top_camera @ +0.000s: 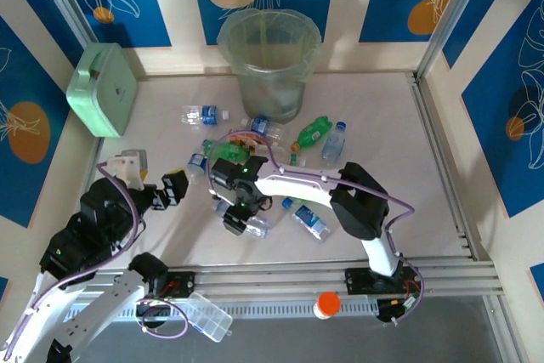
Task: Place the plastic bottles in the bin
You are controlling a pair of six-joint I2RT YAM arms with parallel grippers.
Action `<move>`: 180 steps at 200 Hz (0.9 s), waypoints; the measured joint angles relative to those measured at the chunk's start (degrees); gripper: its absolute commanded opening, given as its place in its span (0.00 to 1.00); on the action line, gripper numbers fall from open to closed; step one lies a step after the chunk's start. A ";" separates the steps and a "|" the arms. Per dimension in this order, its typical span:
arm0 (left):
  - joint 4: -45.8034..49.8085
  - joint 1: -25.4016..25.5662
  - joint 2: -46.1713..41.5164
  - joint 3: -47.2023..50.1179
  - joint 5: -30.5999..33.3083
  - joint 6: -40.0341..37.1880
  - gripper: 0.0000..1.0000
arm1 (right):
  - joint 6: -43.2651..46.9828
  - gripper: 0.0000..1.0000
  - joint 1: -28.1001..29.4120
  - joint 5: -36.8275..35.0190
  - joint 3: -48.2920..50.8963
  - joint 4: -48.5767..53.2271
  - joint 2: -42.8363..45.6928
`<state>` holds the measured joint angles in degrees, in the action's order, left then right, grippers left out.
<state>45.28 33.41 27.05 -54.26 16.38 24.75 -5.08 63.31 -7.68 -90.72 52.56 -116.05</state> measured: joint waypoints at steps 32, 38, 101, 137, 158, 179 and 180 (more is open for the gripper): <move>0.02 0.00 0.00 -0.11 0.37 -0.96 0.99 | 2.01 0.73 2.01 -2.93 -2.73 2.36 -4.81; 0.00 0.00 0.00 -0.13 0.42 -1.09 0.99 | 2.21 0.72 2.38 -3.28 -2.82 2.56 -5.38; -0.02 0.00 0.00 -0.63 0.63 -1.29 0.99 | 3.37 0.54 3.04 -4.37 -2.86 3.45 -6.32; 0.00 0.00 0.02 -1.01 0.70 -1.29 0.99 | 3.37 0.54 2.47 -3.91 -2.38 3.23 -4.33; 0.02 0.00 0.04 -1.86 0.63 -1.29 0.99 | 3.17 0.53 2.10 -3.28 -1.57 2.75 -0.37; -0.79 0.00 -0.42 -2.69 -0.92 -1.81 0.99 | 2.73 0.53 1.18 -2.03 -0.61 1.46 5.42; -0.94 0.00 -0.44 -2.69 -1.01 -1.90 0.99 | 2.71 0.52 1.14 -1.99 -0.55 1.42 5.66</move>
<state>44.34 33.41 26.61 -56.95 15.38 22.85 -2.37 64.45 -9.67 -91.26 53.98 -110.39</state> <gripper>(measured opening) 0.992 0.534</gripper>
